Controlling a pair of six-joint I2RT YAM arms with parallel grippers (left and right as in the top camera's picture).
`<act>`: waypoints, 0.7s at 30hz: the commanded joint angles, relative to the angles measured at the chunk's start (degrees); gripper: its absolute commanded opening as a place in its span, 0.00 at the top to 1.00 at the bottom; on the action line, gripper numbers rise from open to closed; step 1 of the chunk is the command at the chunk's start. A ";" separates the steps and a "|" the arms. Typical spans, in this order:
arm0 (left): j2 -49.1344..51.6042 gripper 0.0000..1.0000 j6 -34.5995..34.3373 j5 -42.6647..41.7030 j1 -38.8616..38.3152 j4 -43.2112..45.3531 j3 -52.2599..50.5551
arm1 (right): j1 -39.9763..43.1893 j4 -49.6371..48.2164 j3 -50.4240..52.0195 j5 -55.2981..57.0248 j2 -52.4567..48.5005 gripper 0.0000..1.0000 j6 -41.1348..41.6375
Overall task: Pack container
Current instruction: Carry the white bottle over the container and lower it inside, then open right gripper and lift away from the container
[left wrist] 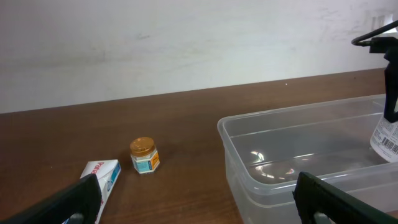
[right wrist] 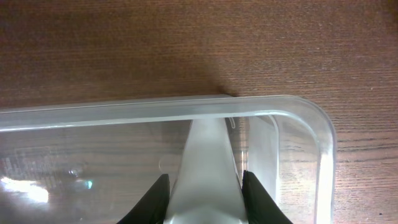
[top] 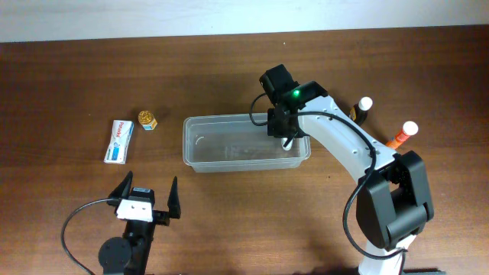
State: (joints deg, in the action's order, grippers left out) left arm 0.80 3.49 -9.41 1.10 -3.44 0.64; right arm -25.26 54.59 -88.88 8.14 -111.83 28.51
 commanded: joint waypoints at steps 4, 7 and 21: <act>-0.46 0.01 0.70 0.20 0.20 -0.26 -0.13 | 0.28 -0.20 0.33 1.60 -0.52 0.71 0.48; -0.46 0.01 0.70 0.20 0.17 -0.26 -0.13 | 0.28 -0.17 0.33 1.60 -0.52 0.69 0.48; -0.46 0.01 0.70 0.20 0.20 -0.26 -0.13 | 0.26 0.07 -0.37 1.36 0.11 0.55 0.46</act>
State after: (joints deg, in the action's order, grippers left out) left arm 0.80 3.49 -9.41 1.10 -3.44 0.64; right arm -25.26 54.61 -88.90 8.58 -111.83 28.56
